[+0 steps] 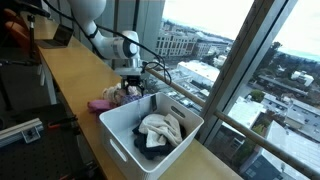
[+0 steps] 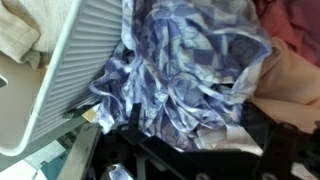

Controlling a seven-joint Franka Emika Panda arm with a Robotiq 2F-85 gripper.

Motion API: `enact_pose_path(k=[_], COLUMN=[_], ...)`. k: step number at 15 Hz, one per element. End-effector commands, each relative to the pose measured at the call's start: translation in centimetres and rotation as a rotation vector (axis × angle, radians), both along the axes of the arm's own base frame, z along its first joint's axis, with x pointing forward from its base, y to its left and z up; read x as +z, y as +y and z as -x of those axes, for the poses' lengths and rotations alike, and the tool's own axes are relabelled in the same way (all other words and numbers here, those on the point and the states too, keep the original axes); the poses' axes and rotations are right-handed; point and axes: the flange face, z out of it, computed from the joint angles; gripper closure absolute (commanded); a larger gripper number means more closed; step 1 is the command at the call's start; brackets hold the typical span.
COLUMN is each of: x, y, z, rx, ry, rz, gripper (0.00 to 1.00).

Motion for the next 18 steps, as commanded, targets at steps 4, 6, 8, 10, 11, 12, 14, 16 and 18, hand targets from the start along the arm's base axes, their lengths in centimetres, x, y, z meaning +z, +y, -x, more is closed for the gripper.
enact_pose_path(k=[4, 6, 8, 10, 11, 12, 14, 16, 18], x=[-4.7, -7.1, -9.4, -10.6, -11.0, -11.0, -10.7, -9.2, -6.9], y=[-2.9, -4.8, -6.5, -6.6, -6.3, -5.5, -3.9, -1.7, 1.0], z=[-1.2, -1.2, -1.1, -0.3, 0.3, 1.6, 3.9, 6.8, 9.6], rx=[0.056, 0.039, 0.015, -0.007, -0.017, -0.018, -0.017, -0.010, -0.001], ry=[0.014, 0.037, 0.064, 0.098, 0.113, 0.127, 0.149, 0.171, 0.182], rz=[0.051, 0.066, 0.070, 0.050, 0.045, 0.039, 0.029, 0.014, -0.010], gripper=[0.00, 0.00, 0.00, 0.00, 0.02, 0.26, 0.31, 0.47, 0.63])
